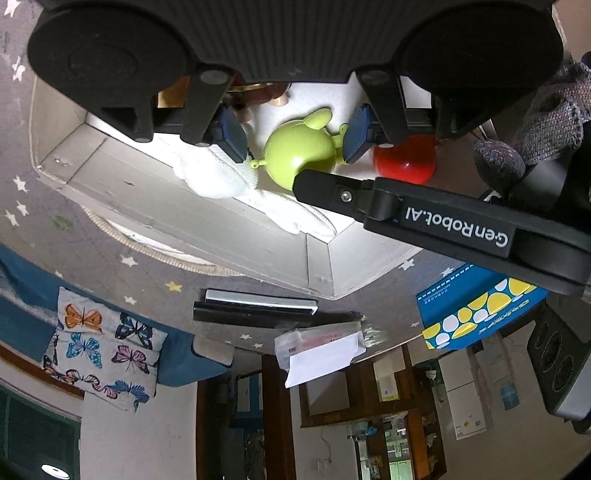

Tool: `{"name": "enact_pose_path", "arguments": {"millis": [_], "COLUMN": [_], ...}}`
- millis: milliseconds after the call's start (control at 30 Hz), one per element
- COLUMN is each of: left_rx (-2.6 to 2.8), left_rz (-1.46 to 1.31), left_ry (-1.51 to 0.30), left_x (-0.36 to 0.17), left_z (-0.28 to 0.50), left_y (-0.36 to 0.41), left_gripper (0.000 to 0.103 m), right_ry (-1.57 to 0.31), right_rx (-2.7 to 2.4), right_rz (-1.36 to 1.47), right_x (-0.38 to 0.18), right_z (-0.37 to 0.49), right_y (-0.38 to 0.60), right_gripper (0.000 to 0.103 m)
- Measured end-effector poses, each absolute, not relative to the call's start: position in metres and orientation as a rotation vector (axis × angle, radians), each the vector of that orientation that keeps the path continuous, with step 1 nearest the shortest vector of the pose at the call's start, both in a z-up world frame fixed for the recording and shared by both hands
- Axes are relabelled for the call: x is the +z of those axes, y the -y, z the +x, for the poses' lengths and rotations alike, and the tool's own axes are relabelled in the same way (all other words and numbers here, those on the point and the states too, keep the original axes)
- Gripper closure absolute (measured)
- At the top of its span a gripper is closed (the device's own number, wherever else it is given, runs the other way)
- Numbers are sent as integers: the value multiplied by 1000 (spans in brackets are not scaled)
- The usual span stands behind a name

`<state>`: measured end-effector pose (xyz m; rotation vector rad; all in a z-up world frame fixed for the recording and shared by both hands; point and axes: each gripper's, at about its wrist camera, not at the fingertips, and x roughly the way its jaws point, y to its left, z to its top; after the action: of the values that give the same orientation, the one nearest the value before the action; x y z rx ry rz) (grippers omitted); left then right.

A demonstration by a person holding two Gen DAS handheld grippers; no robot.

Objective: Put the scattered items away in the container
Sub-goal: 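Lift the green alien with both grippers and lower it into the box, then open both grippers to release the green alien and pull back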

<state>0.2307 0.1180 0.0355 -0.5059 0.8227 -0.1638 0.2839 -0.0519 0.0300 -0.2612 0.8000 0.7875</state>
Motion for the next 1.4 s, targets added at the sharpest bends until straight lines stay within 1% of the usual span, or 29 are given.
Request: {"name": "enact_pose_path", "arguments": {"millis": [67,133,300,433,500,567,633,767,833,967,1033,1133,1267,1400], "left_rx": [-164,-162,-156,-142,-136,-132,-134,-124,-119,-104,-97,-74,-54,-29], "left_rz": [-496,-478,-424,-381,-361,-344,-338,-305,-292,-282,-276,-265,-244,-220], "left_ry": [-813,-802,-765,-724,-704,-684,-671,-650,-644,-637,-635,-643,-657,-669], "left_x": [39,42,51,59,63,67,71,77,79,80,80,77,74,71], "left_z": [228,224,211,197,190,180,172,154,146,129,121,112,102,92], "left_y": [-117,-114,-106,-98,-95,-92,-90,-83,-81,-76,-75,-71,-65,-60], "left_gripper": [67,68,68,68,68,68,68,68,68,67,67,67,67,67], "right_ry": [-794,-784,-758,-722,-699,-681,-667,-642,-629,-615,-608,-596,-591,-579], "right_rx": [784,779,770,764,761,758,756,750,745,744,735,721,715,703], "right_rz": [-255,-249,-234,-227,-229,-226,-219,-216,-211,-194,-189,-188,-167,-167], "right_x": [32,34,39,46,50,54,58,64,66,69,69,68,66,63], "right_z": [282,279,268,256,249,241,234,218,210,194,186,176,165,154], "right_y": [55,59,67,73,76,79,82,88,92,100,104,109,116,120], "right_gripper": [43,37,36,30,25,24,20,18,15,14,7,6,0,0]}}
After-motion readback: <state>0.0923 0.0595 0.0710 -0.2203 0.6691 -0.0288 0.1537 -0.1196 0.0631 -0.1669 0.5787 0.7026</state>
